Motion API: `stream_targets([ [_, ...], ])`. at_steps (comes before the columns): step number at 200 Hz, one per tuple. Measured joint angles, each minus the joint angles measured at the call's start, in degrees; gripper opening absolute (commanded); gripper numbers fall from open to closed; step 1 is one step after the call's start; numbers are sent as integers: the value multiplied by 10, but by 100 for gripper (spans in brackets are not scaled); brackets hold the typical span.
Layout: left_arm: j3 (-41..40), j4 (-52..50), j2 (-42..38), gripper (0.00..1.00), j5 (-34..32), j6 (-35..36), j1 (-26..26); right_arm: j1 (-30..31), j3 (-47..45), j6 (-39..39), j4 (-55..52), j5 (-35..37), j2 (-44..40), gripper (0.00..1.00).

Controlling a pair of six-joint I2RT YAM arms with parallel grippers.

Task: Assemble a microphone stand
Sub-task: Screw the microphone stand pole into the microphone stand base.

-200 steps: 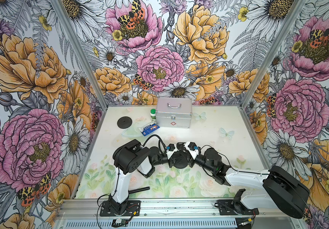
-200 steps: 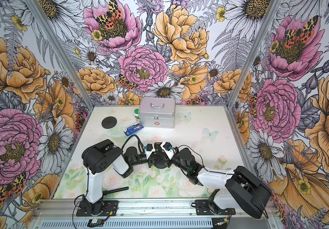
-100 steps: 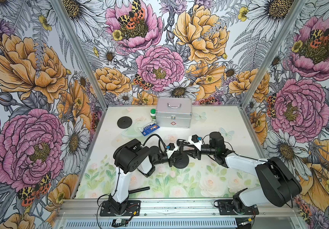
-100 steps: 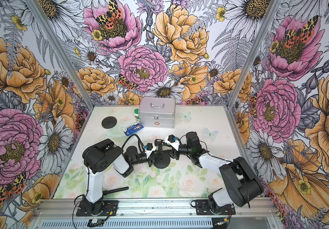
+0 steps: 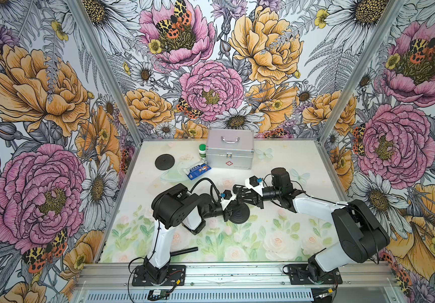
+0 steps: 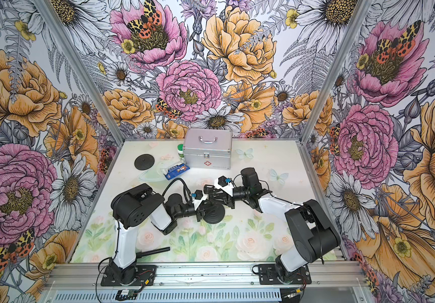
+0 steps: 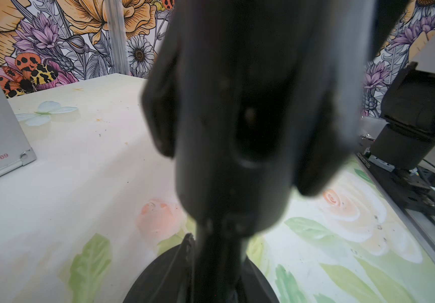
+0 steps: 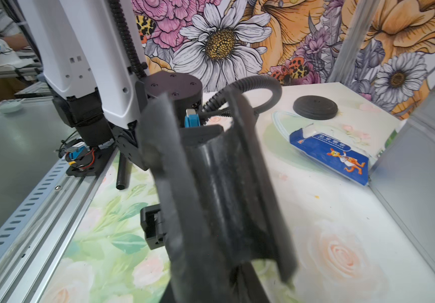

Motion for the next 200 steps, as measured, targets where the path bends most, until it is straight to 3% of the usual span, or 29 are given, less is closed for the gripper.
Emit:
stream_targets([
  [10,0,0,0,25,3,0,0,30,-48,43,65,83,-32,1],
  [28,0,0,0,25,4,-2,0,118,-128,128,171,312,-80,0],
  [49,-1,1,0,24,4,-5,0,220,-153,184,229,541,-76,0],
  [68,0,1,0,23,2,-10,0,244,-153,205,257,611,-57,34],
  [88,1,2,0,20,1,-6,-3,220,-154,174,247,544,-55,39],
  [113,3,1,0,18,-1,-3,-4,116,-136,119,160,313,-56,46],
  [137,3,0,0,18,-3,5,-8,54,-89,57,73,140,-44,47],
  [159,3,0,0,17,-3,7,-9,20,-55,23,30,50,-18,47],
  [200,2,0,0,17,-2,16,-13,-16,7,-9,-9,-38,24,47],
])
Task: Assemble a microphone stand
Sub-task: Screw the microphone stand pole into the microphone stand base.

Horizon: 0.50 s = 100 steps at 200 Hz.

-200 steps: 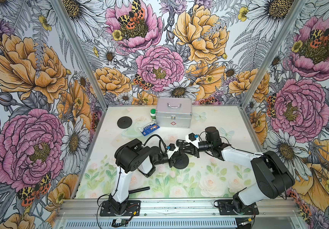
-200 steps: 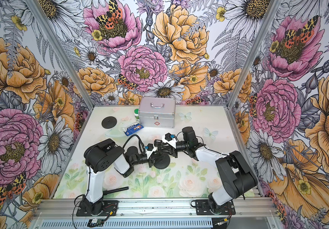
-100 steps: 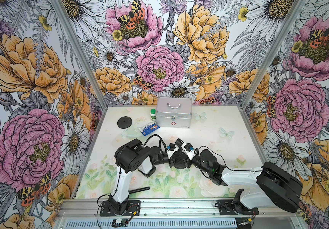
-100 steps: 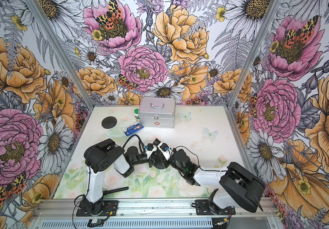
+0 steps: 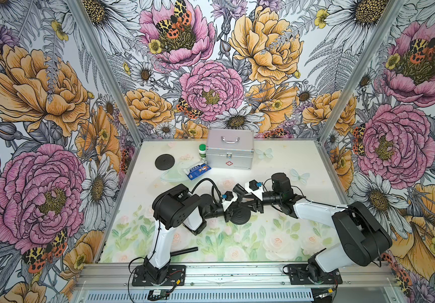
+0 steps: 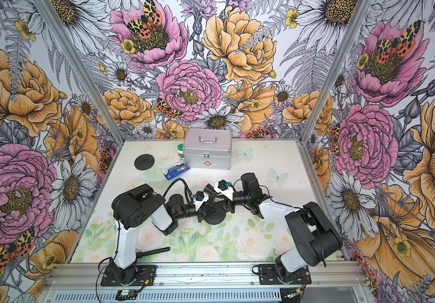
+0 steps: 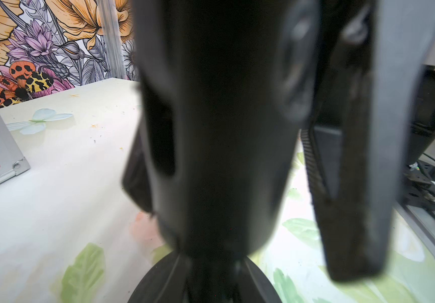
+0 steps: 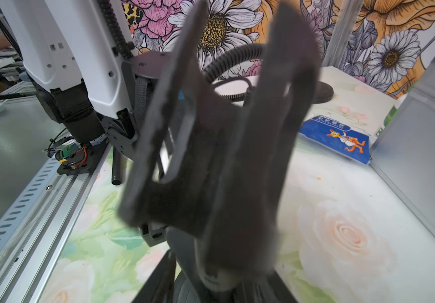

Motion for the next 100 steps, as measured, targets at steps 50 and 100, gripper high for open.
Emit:
stream_targets([
  [50,0,1,1,21,0,4,-2,-9,49,-17,-28,-71,24,20],
  [100,0,1,7,28,0,3,-2,17,-2,32,26,33,-21,0],
])
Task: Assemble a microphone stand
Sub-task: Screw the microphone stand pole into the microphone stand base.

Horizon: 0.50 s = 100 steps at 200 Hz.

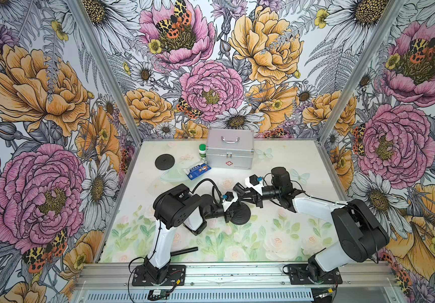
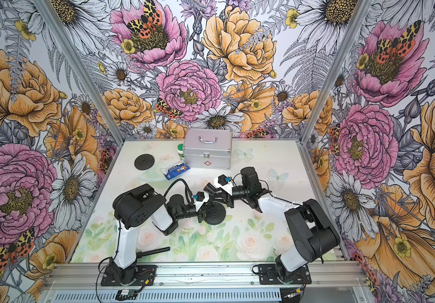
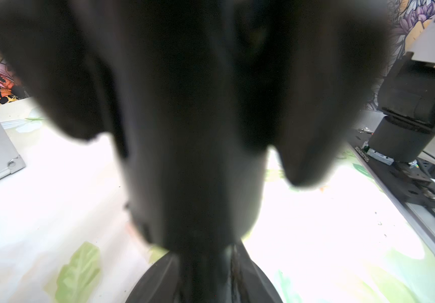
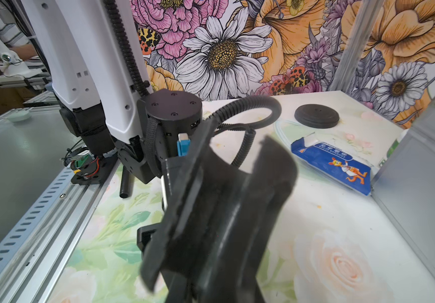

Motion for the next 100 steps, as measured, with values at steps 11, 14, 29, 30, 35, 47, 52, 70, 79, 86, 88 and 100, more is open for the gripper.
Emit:
stream_targets([
  [11,0,2,0,29,0,1,0,33,-52,39,56,97,-44,0],
  [14,0,3,0,29,0,0,0,45,-68,56,71,136,-56,0],
  [29,0,8,0,28,0,0,0,119,-131,113,141,328,-103,0],
  [30,0,9,0,28,0,0,0,125,-136,117,146,345,-105,0],
  [35,0,10,0,28,-1,0,0,145,-148,129,162,391,-111,0],
  [47,0,7,1,26,-3,-1,-1,179,-167,151,194,477,-115,0],
  [52,0,6,1,26,-5,-2,-1,185,-170,157,202,500,-114,8],
  [70,1,5,3,24,-12,-2,-3,188,-172,160,216,525,-108,44],
  [79,1,5,3,23,-13,-2,-3,178,-172,143,210,494,-104,45],
  [86,1,4,3,23,-14,-2,-3,162,-172,126,198,454,-102,46],
  [88,1,5,3,23,-14,-2,-3,158,-172,122,195,445,-102,46],
  [100,1,5,3,22,-14,-2,-3,123,-172,99,179,358,-101,46],
])
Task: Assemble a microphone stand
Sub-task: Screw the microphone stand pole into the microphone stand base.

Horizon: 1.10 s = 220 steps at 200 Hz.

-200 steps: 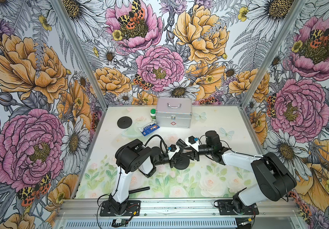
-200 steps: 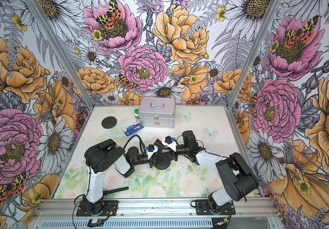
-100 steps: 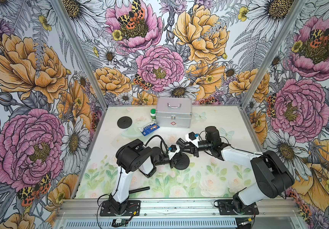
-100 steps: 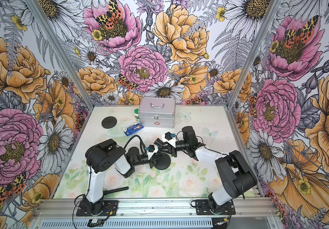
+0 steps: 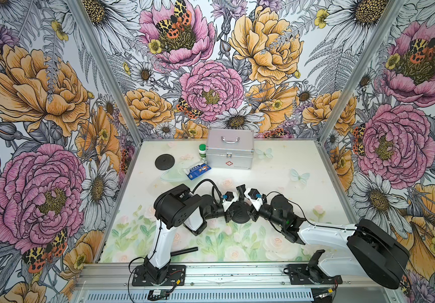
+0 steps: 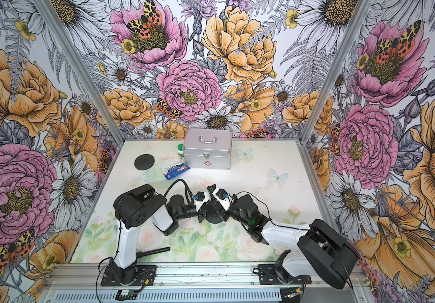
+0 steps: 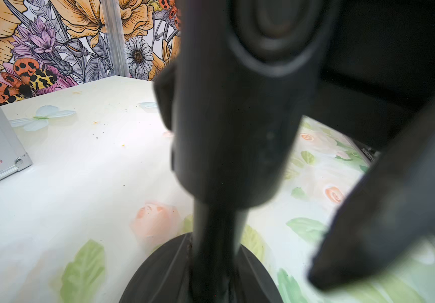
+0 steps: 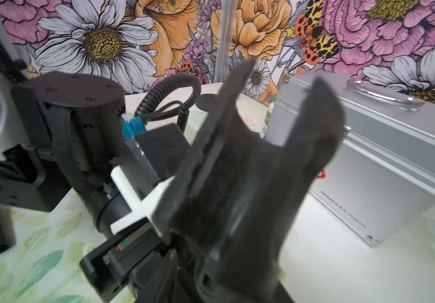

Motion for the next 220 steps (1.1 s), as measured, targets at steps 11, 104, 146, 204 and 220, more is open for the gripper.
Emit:
stream_targets([
  [11,0,0,0,22,0,1,0,-39,5,-21,-19,-85,2,47],
  [104,8,0,7,23,3,4,-2,-163,196,-163,-228,-438,127,18],
  [146,8,0,10,26,3,2,-2,-133,165,-118,-184,-353,100,0],
  [204,8,0,16,24,3,-2,0,22,-17,30,93,50,21,4],
  [220,8,1,16,23,3,0,0,25,-17,35,99,60,25,26],
])
